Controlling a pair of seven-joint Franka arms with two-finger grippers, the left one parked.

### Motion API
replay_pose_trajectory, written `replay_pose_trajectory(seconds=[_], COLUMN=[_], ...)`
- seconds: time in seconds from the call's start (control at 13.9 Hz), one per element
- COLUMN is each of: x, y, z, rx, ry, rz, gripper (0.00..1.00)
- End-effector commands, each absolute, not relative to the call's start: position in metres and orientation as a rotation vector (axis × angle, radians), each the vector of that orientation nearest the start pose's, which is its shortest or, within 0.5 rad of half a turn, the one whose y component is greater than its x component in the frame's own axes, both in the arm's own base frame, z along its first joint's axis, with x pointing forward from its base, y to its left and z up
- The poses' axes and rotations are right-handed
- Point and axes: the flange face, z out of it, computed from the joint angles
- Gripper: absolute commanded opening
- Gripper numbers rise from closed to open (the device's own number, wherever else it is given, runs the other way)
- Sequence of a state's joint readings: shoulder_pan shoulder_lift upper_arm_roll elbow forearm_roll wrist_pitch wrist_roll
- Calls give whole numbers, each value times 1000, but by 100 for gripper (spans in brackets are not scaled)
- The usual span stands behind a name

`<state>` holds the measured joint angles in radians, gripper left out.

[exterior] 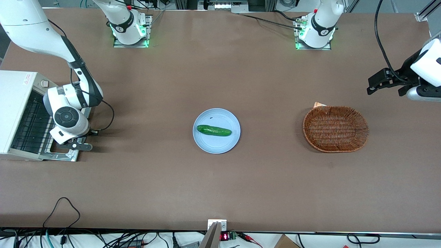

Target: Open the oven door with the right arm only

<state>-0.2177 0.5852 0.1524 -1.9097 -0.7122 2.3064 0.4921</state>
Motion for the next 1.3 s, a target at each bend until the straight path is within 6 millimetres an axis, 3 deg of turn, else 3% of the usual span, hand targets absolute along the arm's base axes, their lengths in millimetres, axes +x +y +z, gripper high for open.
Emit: replay_pose_trajectory(seconds=[0.0,0.14,0.72,1.08,1.23], x=[608,609,619,619,622], y=[-102,-99,-47,-32,-22], z=[182,183,201,203,223], rx=[-3616,-3596,-3487,-3451,-3422], ry=[113,141,163,218,249], rz=[137,136,72,63,39], gripper=[2,2,2,2,2])
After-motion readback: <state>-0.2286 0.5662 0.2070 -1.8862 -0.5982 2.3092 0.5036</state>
